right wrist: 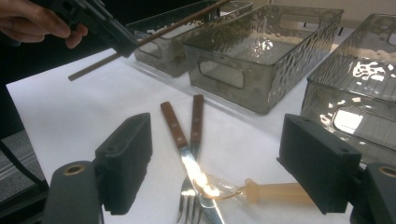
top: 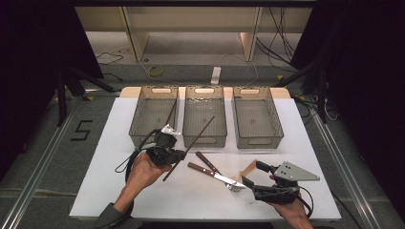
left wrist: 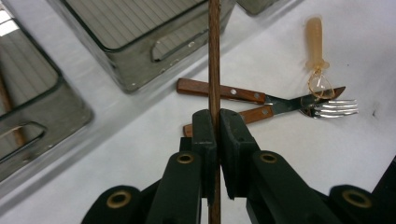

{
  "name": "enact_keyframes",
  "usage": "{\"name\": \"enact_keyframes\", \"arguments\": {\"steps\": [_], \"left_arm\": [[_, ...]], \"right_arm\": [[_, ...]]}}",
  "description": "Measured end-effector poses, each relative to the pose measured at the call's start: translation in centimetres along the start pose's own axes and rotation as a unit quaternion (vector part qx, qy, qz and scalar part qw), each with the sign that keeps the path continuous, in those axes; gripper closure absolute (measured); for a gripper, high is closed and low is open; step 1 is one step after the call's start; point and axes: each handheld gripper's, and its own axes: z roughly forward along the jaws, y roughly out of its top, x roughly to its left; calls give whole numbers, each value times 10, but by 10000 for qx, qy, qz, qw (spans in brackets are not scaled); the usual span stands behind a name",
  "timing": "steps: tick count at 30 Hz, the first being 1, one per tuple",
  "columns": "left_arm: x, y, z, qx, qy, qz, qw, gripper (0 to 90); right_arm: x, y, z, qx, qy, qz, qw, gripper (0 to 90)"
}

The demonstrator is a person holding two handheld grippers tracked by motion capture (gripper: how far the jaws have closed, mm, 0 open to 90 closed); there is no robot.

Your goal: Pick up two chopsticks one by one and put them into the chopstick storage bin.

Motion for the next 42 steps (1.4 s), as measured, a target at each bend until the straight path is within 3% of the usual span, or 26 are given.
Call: {"name": "enact_keyframes", "arguments": {"steps": [13,25,34,42], "left_arm": [[26,4,-19,-310,166,-289,9990,846],[54,16,-37,-565,381,-537,9962,846],[85,37,-49,-754,718,-724,9919,845],[114,53,-42,-739,899,-972,9884,845]], "right_arm": [[0,0,1,34,25,-4,10000,262],[-2,-1,1,63,10,28,10000,262],[-3,-1,1,53,16,29,10000,262],[-3,-1,1,65,28,35,10000,262]]}}
